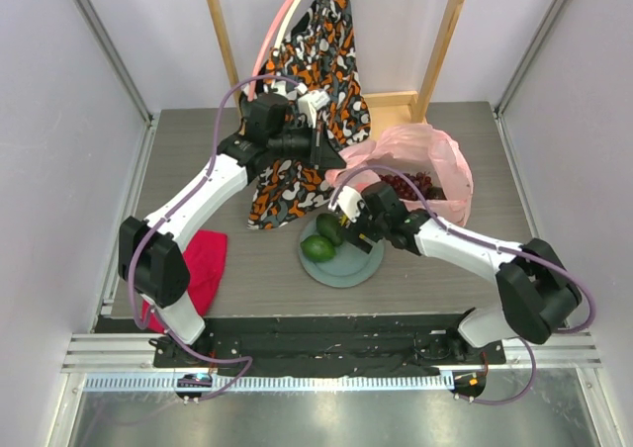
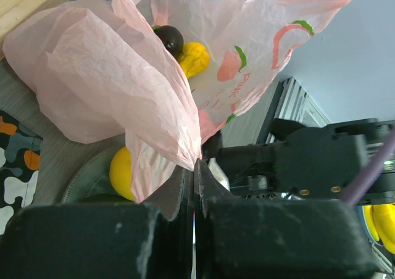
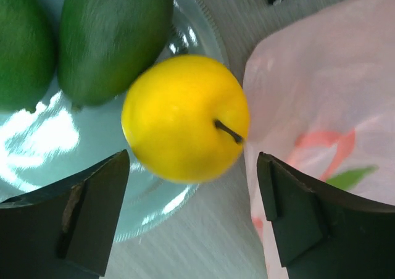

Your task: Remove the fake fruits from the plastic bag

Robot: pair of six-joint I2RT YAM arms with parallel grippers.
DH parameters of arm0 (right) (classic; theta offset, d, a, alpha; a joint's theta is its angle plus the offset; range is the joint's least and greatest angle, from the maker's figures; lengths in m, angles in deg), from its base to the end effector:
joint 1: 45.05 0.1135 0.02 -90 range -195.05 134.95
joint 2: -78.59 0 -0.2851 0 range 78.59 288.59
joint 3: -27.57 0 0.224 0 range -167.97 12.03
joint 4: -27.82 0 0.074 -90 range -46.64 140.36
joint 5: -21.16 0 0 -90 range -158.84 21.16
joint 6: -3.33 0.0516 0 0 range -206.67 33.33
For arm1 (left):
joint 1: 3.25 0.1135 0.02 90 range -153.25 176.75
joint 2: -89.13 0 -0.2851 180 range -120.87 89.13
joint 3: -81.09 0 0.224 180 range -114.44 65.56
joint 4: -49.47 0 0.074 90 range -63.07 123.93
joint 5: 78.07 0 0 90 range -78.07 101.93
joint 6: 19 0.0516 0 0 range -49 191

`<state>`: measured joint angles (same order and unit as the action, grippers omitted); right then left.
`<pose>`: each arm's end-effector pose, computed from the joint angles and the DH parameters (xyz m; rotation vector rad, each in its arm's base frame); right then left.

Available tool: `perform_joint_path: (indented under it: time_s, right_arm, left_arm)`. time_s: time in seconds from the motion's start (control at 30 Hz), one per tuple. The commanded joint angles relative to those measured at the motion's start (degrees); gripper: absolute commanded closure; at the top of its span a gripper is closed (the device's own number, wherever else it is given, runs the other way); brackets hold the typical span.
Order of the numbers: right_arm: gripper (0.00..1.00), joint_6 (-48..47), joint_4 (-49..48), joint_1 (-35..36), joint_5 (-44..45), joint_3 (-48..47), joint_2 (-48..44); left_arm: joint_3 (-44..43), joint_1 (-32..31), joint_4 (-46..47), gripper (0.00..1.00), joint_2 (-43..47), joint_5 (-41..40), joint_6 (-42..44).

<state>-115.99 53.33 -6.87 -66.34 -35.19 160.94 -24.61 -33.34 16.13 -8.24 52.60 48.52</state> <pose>0.2228 0.1724 0.2320 -1.2918 1.9716 0.0239 0.3126 -0.2200 0.3809 0.6270 2.0397 -1.2759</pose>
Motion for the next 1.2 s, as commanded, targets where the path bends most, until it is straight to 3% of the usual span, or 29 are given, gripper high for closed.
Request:
perform_joint_path:
  time_s: [0.0, 0.23, 0.4, 0.53, 0.7, 0.8, 0.87, 0.97, 1.1, 1.17]
  right_arm:
    - [0.08, 1.0, 10.1, 0.2, 0.3, -6.7, -11.2]
    - [0.06, 1.8, 24.0, -1.2, -1.7, -9.6, -32.4]
    - [0.13, 4.5, 22.8, -1.4, 2.0, -14.7, -29.6]
    - [0.31, 4.9, 15.6, -3.2, 4.4, -15.6, -22.1]
    - [0.44, 6.7, 13.1, -8.4, 5.6, -16.9, -14.2]
    - [0.51, 10.1, 14.0, -15.1, 3.8, -18.0, -11.7]
    - [0.58, 10.0, 15.1, -16.5, 4.8, -18.7, -10.6]
    - [0.82, 5.7, 17.2, -17.4, 4.0, -16.3, -10.4]
    - [0.97, -1.0, 19.8, -17.7, 7.9, -9.9, -12.2]
    - [0.99, -0.9, 21.1, -19.8, 9.7, -6.1, -14.8]
  left_arm:
    - [0.6, 0.1, 3.1, 1.0, 1.3, 1.6, -0.9]
    - [3.8, -0.2, 4.1, 1.0, 1.0, 1.3, -1.0]
    - [5.3, -2.8, 1.3, 1.0, 1.6, 1.2, 4.0]
    - [6.9, -5.2, -1.6, 1.0, 2.5, 0.6, 7.1]
    - [9.0, -6.3, -2.9, 1.0, 4.1, 0.3, 8.2]
    - [9.8, -6.3, -3.4, 1.0, 5.4, -2.4, 8.1]
    - [10.0, -6.3, -2.8, 1.0, 6.0, -2.4, 7.8]
    - [10.5, -6.5, -1.5, 1.0, 6.4, -1.3, 6.1]
    - [11.0, -6.5, -3.7, 1.0, 6.1, -1.5, 8.8]
    - [11.0, -6.7, -5.7, 1.0, 6.1, -3.5, 11.7]
